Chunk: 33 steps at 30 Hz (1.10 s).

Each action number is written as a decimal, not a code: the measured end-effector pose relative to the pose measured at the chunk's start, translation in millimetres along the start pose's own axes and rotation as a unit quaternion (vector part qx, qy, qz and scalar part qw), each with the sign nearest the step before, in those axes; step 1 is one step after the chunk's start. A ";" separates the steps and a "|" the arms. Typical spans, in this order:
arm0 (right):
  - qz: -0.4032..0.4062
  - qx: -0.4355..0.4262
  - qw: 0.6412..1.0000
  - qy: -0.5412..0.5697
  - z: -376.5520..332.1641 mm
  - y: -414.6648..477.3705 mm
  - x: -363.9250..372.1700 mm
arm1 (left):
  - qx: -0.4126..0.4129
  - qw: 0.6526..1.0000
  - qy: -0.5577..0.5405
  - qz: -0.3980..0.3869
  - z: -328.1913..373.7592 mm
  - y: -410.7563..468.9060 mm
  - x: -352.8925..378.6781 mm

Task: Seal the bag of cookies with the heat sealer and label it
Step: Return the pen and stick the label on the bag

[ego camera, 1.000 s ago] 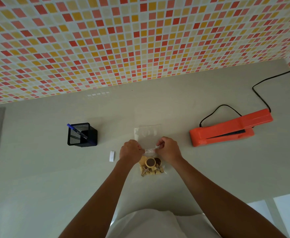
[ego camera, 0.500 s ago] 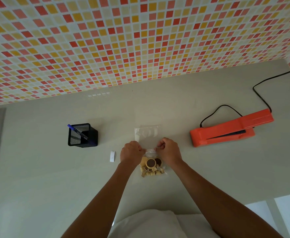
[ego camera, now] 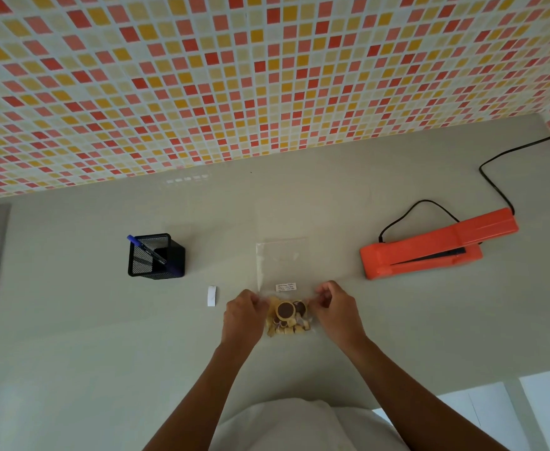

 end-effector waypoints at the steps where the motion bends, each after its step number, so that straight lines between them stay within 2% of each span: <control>1: 0.001 0.002 1.000 0.002 0.4 -0.9 1.2 | -0.001 1.000 -0.001 0.000 0.7 -1.8 1.2; 8: 0.010 0.009 1.000 0.027 -3.7 7.7 3.9 | -0.029 0.996 -0.074 -0.029 -1.4 3.9 5.7; 14: 0.020 -0.008 0.999 0.043 -20.5 28.7 4.7 | -0.025 0.993 -0.111 -0.010 8.9 22.5 -8.4; 24: 0.039 -0.044 0.997 0.041 -69.2 83.8 23.0 | -0.055 0.988 -0.136 0.055 25.7 73.6 -38.5; 33: 0.033 -0.035 0.999 0.024 -87.8 111.9 31.4 | -0.072 0.990 -0.109 0.054 36.5 91.5 -55.7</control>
Point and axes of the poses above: each hand's wrist, its own y-axis towards the middle knuckle, its own x-axis out of the palm, z = x × y, the point moved 6 cm from there along y, towards the middle knuckle, and after that the axes turned 15 degrees about y, right-handed, at the moved point
